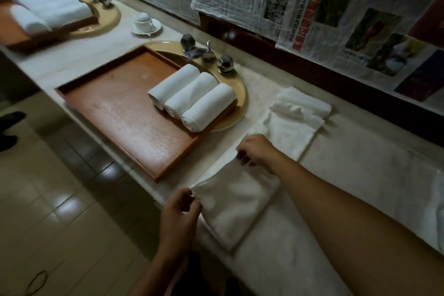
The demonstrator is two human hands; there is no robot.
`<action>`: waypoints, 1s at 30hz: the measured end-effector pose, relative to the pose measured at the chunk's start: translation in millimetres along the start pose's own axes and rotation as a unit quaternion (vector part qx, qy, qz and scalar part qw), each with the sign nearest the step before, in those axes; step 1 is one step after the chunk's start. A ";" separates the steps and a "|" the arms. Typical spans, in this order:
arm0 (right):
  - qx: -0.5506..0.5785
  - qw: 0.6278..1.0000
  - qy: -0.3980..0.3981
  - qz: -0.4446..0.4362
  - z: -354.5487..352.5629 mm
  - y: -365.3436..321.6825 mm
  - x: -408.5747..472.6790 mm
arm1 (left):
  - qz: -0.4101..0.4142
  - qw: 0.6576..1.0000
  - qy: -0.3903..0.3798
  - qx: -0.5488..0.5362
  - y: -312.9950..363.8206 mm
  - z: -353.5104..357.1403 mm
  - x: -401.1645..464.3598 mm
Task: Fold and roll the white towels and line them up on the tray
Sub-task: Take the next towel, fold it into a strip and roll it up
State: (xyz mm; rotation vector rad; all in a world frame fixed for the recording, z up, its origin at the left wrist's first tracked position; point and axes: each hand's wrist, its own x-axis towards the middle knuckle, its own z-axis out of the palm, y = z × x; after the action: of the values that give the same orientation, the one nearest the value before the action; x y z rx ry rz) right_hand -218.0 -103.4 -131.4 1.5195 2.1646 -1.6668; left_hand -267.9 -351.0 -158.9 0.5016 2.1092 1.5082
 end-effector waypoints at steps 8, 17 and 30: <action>-0.335 0.923 0.030 -0.187 38.1 8.6 15.8 | 0.036 0.950 0.056 0.304 -18.8 -21.5 12.5; -0.453 0.845 0.028 -0.283 40.7 12.3 24.6 | 0.086 0.846 -0.042 0.524 -0.1 -1.0 47.5; -0.378 0.881 0.110 -0.261 47.1 18.2 27.5 | 0.046 0.848 -0.040 0.526 -2.1 -14.4 50.6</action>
State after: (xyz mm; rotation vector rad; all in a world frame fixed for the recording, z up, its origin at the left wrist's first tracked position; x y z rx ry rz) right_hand -244.1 -121.0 -179.6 0.9700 2.9991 -0.4991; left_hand -317.3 -334.4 -166.2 1.0066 2.7173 0.1949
